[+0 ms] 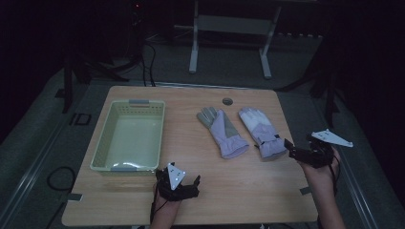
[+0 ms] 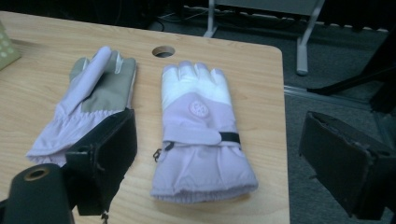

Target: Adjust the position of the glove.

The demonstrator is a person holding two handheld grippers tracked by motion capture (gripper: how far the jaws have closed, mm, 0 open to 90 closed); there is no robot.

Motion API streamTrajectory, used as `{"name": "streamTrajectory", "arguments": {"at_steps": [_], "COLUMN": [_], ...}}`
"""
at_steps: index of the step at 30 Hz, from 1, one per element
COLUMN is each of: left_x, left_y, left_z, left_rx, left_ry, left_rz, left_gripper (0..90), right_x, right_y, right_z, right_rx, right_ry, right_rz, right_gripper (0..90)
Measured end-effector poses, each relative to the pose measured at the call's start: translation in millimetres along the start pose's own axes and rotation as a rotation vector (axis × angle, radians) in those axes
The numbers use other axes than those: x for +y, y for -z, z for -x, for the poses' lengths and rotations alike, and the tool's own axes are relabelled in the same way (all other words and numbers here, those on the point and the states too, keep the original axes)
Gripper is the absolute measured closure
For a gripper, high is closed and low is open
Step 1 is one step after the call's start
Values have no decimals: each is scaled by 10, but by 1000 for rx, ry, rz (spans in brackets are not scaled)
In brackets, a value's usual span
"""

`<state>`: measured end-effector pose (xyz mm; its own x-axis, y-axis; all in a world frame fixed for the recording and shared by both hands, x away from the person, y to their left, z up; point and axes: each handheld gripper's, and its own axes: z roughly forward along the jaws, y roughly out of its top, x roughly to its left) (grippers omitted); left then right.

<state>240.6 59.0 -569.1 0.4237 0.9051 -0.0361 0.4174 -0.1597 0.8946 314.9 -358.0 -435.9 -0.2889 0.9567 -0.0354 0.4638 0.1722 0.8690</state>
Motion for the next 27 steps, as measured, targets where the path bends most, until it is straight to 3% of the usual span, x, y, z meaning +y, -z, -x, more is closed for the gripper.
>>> {"name": "streamTrajectory", "arguments": {"at_steps": [14,27], "left_x": [2,4], "left_y": [-2,-5], "left_z": [4,5], "left_rx": [-3,-6], "left_ry": [-2,-8], "left_rz": [-2,-7], "left_gripper": [0,0], "right_x": [494,749], "right_y": [-111,-471], "right_z": [-151,-377], "right_rx": [63,120], "right_ry": [43,76], "right_rz": [24,-26], "right_gripper": [173,192]}}
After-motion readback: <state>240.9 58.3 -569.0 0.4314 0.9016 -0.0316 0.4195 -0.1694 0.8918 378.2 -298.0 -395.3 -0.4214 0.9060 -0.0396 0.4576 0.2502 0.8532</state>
